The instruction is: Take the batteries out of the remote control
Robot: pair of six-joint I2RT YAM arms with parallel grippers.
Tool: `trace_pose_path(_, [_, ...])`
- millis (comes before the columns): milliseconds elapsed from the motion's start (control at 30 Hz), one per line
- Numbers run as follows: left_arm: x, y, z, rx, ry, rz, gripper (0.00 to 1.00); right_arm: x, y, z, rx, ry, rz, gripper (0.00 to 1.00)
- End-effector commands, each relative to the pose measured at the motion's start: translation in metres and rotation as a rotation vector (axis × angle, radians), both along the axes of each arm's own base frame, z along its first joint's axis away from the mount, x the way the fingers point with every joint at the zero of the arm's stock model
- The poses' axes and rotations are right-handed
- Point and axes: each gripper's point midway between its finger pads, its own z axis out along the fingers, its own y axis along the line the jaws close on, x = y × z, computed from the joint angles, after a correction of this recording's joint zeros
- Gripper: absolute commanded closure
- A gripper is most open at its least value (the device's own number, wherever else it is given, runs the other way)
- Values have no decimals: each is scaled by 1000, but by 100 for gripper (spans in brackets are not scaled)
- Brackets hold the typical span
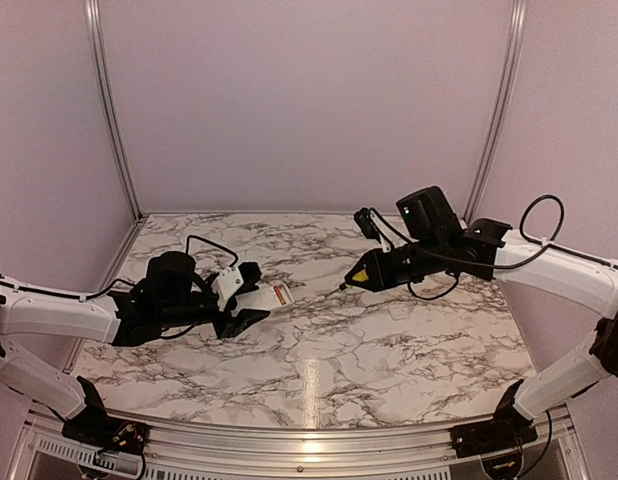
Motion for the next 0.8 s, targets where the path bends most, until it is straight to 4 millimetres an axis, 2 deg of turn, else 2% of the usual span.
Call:
trace_pose_path(0, [-12, -4, 24, -25, -126, -89, 100, -19, 19, 57, 186, 27, 93, 100])
trace_pose_path(200, [-22, -6, 33, -37, -166, -150, 100, -23, 32, 88, 313, 59, 120, 100])
trace_pose_path(367, [-25, -9, 44, -46, -181, -171, 100, -23, 41, 103, 383, 97, 122, 100])
trace_pose_path(500, [-26, -11, 52, -51, -202, -180, 100, -21, 44, 102, 388, 120, 114, 100])
trace_pose_path(767, [-26, -15, 61, -47, -229, -189, 100, -22, 51, 87, 366, 177, 112, 100])
